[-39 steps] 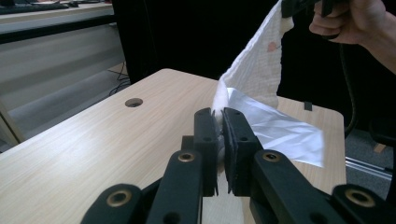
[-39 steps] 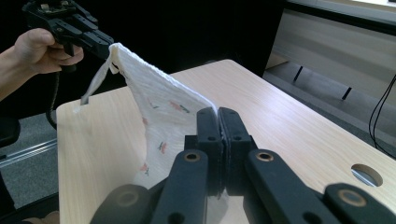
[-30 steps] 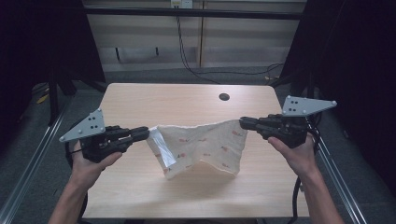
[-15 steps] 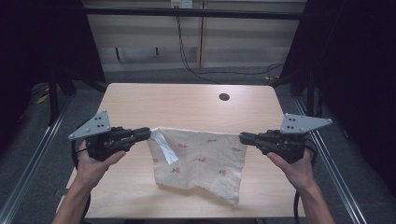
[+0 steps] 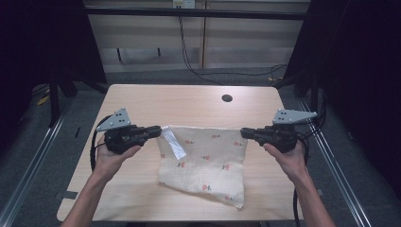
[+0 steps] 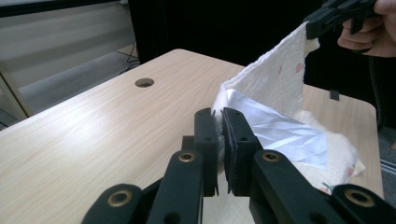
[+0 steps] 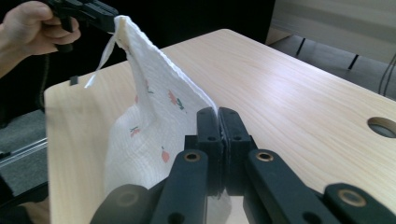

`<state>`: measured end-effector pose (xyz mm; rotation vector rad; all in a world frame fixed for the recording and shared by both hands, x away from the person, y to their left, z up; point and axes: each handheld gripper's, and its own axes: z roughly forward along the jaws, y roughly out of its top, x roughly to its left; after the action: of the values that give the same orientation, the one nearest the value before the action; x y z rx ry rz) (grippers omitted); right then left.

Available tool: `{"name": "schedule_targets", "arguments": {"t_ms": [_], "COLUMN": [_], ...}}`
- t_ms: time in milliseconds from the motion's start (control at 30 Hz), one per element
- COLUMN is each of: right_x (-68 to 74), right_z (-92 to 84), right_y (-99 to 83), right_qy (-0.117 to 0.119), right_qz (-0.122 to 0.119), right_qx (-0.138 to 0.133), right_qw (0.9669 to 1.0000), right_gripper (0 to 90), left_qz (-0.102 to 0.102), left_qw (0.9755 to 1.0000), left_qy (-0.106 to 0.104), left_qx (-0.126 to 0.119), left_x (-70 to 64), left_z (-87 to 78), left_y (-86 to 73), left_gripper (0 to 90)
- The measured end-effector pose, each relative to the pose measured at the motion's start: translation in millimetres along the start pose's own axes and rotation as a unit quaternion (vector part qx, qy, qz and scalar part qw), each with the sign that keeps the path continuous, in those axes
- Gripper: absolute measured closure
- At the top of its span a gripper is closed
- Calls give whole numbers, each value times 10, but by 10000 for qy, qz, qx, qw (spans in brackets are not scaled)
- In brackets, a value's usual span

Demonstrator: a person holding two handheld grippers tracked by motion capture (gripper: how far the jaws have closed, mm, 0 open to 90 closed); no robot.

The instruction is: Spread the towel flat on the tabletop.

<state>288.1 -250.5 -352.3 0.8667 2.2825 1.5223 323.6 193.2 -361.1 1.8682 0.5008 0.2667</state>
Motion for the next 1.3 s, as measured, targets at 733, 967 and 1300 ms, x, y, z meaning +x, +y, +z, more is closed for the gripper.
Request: {"name": "schedule_targets", "arguments": {"t_ms": [733,967,1300], "right_x": [-592,-806,-816], "right_z": [449,627,853], "right_y": [-178,-283,-355], "right_qy": [-141,-254,-321], "right_qz": [555,800,797], "right_qx": [367,365,550], "right_qw": [9977,9958,9948], "right_gripper": [882,882,876], "left_qz": [-730,-799,-1087], "left_qw": [9966,9954,9907], "left_qy": [74,83,199], "left_qx": [385,515,795], "left_x": [425,505,700], "left_z": [467,549,683], "left_y": [-210,-271,-557], "left_gripper": [854,853,851]}}
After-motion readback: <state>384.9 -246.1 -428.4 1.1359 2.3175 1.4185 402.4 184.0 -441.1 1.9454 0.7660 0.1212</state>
